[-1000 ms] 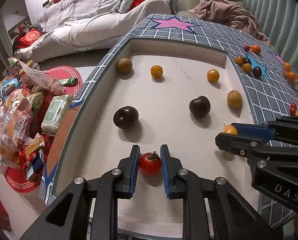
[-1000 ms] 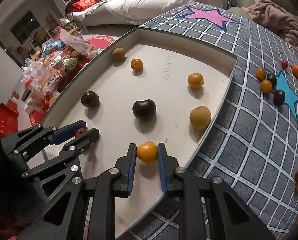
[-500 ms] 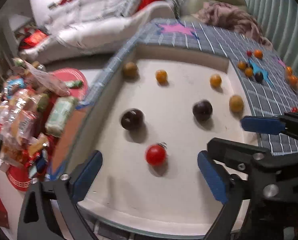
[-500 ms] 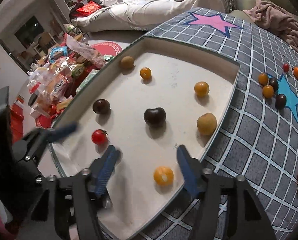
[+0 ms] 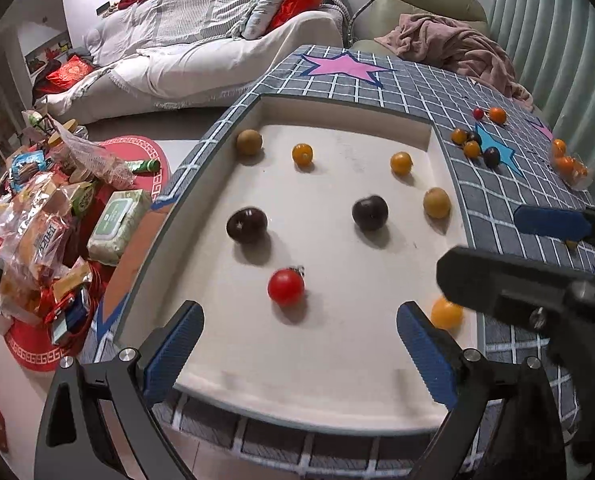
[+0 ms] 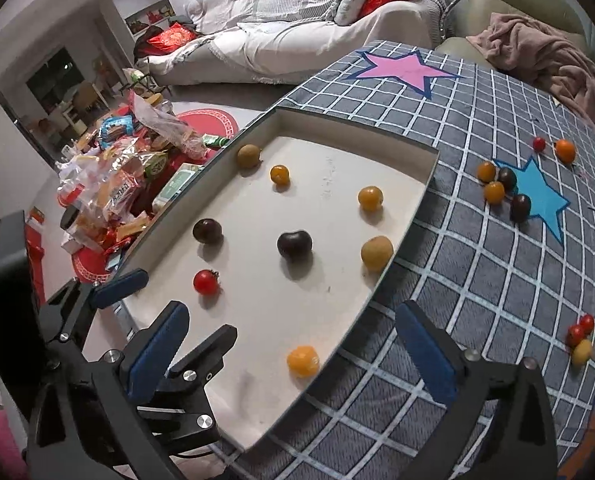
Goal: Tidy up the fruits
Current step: 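Move both open grippers back over the fruits on the cloth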
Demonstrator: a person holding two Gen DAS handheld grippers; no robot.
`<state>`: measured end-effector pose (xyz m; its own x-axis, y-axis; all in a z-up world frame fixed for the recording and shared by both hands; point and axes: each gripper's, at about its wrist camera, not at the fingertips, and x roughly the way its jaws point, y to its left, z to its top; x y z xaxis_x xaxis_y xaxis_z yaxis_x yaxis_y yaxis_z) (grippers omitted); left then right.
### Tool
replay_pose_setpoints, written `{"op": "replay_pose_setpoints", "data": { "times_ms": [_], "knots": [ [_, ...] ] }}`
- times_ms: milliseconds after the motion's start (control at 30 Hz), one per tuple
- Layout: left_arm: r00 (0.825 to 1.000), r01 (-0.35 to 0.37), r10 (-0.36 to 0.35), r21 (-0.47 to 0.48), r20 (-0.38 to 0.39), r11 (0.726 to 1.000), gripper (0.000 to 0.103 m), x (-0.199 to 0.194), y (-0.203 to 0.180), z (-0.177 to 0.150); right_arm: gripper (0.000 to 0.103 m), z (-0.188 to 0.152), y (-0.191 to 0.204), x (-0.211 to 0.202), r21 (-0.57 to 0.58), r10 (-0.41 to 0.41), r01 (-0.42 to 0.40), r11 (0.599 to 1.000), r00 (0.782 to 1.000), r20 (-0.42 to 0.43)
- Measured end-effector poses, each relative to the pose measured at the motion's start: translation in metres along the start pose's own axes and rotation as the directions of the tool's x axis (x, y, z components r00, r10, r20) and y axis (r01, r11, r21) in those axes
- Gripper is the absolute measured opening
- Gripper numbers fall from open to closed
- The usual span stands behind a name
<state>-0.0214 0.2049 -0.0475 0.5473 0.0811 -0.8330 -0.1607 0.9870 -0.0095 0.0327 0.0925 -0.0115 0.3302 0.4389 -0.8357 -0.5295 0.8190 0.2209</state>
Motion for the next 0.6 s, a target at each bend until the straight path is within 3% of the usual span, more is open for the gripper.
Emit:
{"op": "replay_pose_setpoints", "data": {
  "times_ms": [600],
  "knots": [
    [0.999,-0.034,0.034,0.039,0.002,0.999,0.098,-0.021,-0.021,-0.002,0.103,-0.018,-0.019,-0.032,0.039,-0.021,0.019,0.999,0.999,0.042]
  ]
}}
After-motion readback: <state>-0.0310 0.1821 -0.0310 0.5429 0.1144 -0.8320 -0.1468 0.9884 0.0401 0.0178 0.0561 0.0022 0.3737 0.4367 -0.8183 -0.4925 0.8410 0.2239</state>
